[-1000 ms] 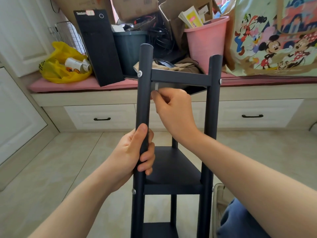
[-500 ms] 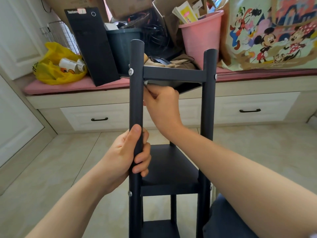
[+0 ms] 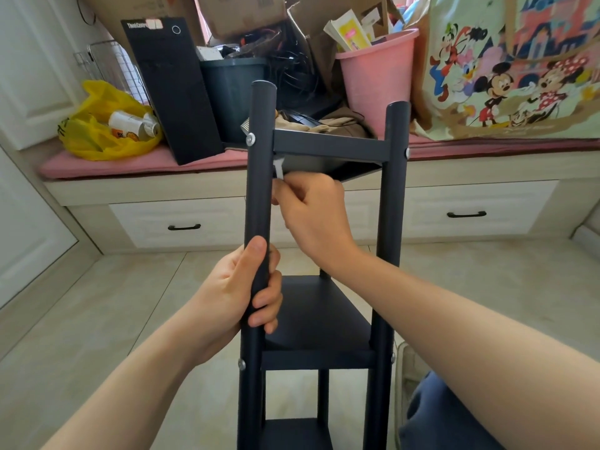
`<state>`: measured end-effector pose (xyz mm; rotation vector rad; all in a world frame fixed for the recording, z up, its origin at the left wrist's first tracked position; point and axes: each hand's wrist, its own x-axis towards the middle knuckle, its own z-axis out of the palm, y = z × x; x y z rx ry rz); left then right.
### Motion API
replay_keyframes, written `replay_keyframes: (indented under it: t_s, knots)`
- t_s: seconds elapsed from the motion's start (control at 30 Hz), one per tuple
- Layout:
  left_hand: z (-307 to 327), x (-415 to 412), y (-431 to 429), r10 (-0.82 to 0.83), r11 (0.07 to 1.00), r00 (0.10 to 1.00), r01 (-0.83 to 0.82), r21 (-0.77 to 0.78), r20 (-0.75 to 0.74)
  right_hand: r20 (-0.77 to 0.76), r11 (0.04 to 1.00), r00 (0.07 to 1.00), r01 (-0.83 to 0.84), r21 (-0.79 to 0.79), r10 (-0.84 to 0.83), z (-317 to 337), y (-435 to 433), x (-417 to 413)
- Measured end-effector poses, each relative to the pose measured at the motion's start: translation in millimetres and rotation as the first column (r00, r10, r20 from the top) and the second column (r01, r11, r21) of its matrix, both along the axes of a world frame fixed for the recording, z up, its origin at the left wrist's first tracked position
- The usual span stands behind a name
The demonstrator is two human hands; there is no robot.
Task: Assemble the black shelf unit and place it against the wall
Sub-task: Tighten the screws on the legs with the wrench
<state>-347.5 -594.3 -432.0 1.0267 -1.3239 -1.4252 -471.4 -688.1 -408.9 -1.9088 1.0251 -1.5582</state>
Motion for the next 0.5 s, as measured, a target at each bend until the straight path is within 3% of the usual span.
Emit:
replay_keyframes:
  t_s: [0.5]
  knots:
    - [1, -4, 1, 0.006, 1.000, 1.000, -0.006, 0.016, -0.001, 0.013, 0.998, 0.999, 0.033, -0.054, -0.032, 13, 4, -16]
